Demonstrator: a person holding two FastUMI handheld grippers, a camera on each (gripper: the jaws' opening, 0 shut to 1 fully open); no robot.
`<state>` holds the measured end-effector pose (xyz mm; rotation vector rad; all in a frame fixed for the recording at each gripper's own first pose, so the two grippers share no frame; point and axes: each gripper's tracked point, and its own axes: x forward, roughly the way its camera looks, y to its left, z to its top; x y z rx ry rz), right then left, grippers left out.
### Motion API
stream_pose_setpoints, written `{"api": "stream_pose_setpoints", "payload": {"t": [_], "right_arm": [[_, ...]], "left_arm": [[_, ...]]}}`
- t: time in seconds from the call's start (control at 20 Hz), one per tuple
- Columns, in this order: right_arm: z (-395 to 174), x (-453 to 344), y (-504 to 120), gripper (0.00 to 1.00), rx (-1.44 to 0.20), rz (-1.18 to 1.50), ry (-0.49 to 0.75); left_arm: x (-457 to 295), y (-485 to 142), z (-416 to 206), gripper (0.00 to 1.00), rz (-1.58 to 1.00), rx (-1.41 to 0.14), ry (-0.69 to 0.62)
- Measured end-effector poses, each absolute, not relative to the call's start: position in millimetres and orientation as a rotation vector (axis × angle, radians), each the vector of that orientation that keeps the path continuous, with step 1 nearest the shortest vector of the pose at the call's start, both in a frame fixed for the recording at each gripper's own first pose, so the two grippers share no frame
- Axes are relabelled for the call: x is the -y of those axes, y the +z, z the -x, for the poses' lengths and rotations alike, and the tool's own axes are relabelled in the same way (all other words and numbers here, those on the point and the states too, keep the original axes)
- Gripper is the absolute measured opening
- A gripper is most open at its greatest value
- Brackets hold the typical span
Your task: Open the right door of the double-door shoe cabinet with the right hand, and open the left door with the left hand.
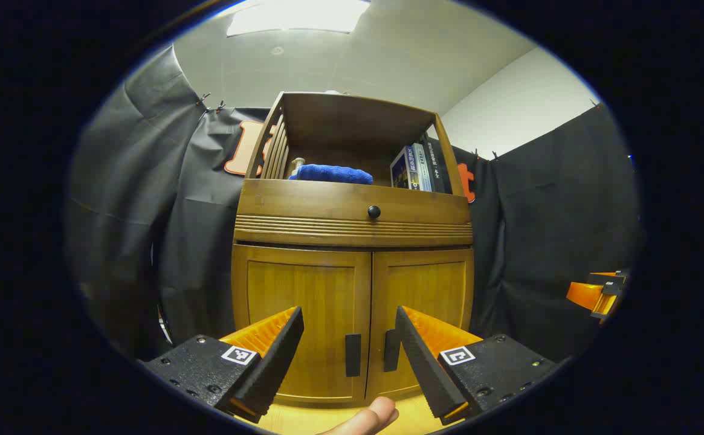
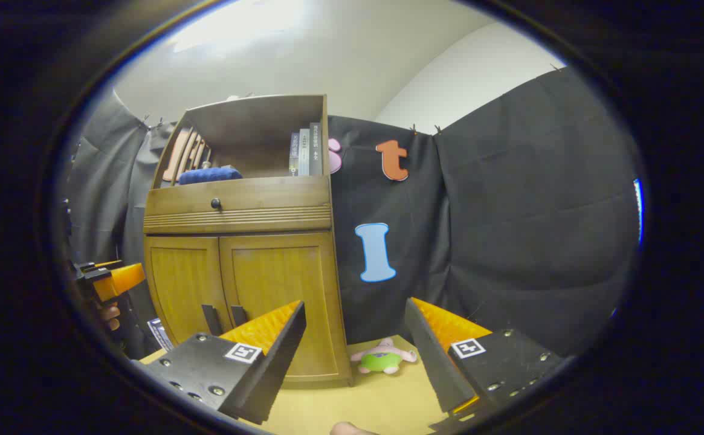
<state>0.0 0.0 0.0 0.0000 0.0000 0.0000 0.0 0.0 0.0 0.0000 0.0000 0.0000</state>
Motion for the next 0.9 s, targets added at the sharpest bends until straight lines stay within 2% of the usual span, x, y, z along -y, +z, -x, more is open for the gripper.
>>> {"api": "stream_pose_setpoints", "payload": {"t": [0.05, 0.1, 0.2, 0.35, 0.4, 0.5, 0.55, 0.65, 0.7, 0.75, 0.8, 0.85, 0.9], "right_arm": [[1, 1, -1, 0.98, -0.004, 0.003, 0.004], [1, -1, -1, 0.93, -0.005, 0.005, 0.01], [1, -3, -1, 0.98, -0.004, 0.001, 0.019], [0, -3, 0, 0.98, 0.005, 0.003, 0.023], [1, -4, 0, 0.98, 0.007, 0.006, 0.025], [0, -6, 0, 0.98, 0.011, 0.01, 0.023], [0, -8, 0, 0.98, 0.019, 0.017, 0.024], [-1, -12, 4, 1.0, 0.045, 0.023, 0.02], [-2, -16, 6, 0.98, 0.055, 0.016, 0.023], [-3, -23, 5, 0.98, 0.058, 0.007, 0.036], [-6, -30, 2, 0.98, 0.057, 0.007, 0.052], [-8, -34, -3, 0.94, 0.052, 0.017, 0.062], [-13, -36, -8, 0.98, 0.043, 0.027, 0.061]], "left_arm": [[0, -1, 1, 0.9, 0.01, -0.002, 0.004], [0, -3, 1, 0.9, 0.019, -0.005, 0.007], [4, -8, 3, 0.91, 0.023, -0.01, 0.0], [7, -9, 4, 0.9, 0.011, 0.006, -0.018], [6, -11, 4, 0.95, 0.015, 0.004, -0.019], [3, -11, 3, 0.91, 0.017, 0.003, -0.016], [1, -10, 3, 0.95, 0.008, 0.006, -0.014], [-4, -7, 3, 0.95, -0.005, 0.015, -0.007], [-7, -8, 2, 0.9, -0.004, 0.017, -0.003], [-10, -8, 3, 0.9, -0.001, 0.018, -0.001], [-14, -11, 2, 0.94, 0.005, 0.017, 0.004], [-18, -12, 3, 0.91, 0.009, 0.014, 0.008], [-24, -15, 2, 0.9, 0.013, 0.011, 0.014]]}}
